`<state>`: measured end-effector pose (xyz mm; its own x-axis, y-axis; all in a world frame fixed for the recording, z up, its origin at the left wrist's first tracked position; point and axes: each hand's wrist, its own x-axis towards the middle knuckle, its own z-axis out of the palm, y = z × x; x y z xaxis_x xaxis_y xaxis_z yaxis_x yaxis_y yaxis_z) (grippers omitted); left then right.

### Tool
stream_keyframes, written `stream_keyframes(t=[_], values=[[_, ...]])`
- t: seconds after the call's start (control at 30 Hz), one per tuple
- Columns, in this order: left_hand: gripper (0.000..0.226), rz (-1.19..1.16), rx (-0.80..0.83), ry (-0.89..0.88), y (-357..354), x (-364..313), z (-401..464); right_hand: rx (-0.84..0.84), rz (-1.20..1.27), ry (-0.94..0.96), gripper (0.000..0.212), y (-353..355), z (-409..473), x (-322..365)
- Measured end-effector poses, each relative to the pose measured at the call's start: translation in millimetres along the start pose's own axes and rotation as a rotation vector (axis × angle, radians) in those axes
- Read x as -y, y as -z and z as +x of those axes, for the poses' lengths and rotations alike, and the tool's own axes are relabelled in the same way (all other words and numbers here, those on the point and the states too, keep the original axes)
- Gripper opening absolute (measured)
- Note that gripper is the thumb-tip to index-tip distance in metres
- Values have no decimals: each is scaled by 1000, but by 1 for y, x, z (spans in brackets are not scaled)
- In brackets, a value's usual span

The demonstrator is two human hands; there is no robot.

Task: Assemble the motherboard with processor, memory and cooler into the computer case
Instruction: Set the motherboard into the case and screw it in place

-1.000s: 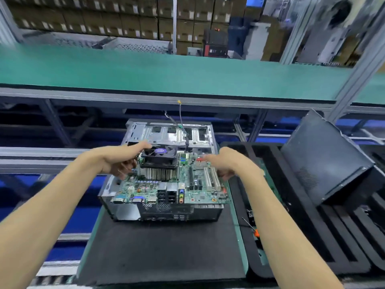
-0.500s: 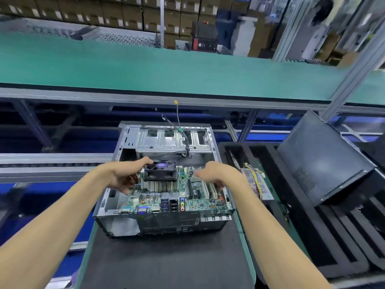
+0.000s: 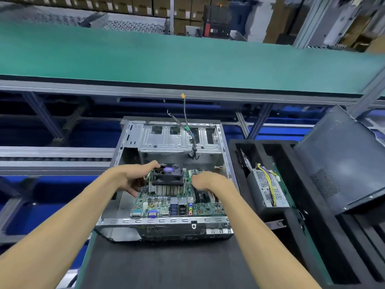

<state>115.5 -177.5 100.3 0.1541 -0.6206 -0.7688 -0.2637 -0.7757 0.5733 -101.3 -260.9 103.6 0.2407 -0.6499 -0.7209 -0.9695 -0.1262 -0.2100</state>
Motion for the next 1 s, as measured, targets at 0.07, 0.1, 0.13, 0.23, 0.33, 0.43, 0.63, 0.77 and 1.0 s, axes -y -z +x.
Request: stream_keyframes(t=[0.07,0.1,0.13,0.23,0.33,0.43,0.63,0.77,1.0], values=[[82,-5,-14,-20,-4,-3,8,-28,1,-20,55,0,7,-2],[85,-10,-24,-30,-6,-4,12,-39,-6,-31,54,0,9,-3],[86,-18,-28,-39,-7,-6,17,-49,-27,-43,54,-1,12,-5],[85,-51,-40,-60,-11,-9,30,-46,-36,-54,54,0,20,-8],[89,-64,-136,-56,-14,-7,44,-78,-40,-36,55,3,29,-7],[91,-135,-180,-44,-12,-3,55,-150,-51,-50,52,5,39,-4],[96,-285,-146,-37,-18,3,68,-162,-72,-143,57,5,67,-1],[96,-285,-159,-41,-19,3,73,-187,84,-135,58,-3,76,-6],[74,-301,-266,-25,-19,-2,74,-116,-12,-101,70,0,71,0]])
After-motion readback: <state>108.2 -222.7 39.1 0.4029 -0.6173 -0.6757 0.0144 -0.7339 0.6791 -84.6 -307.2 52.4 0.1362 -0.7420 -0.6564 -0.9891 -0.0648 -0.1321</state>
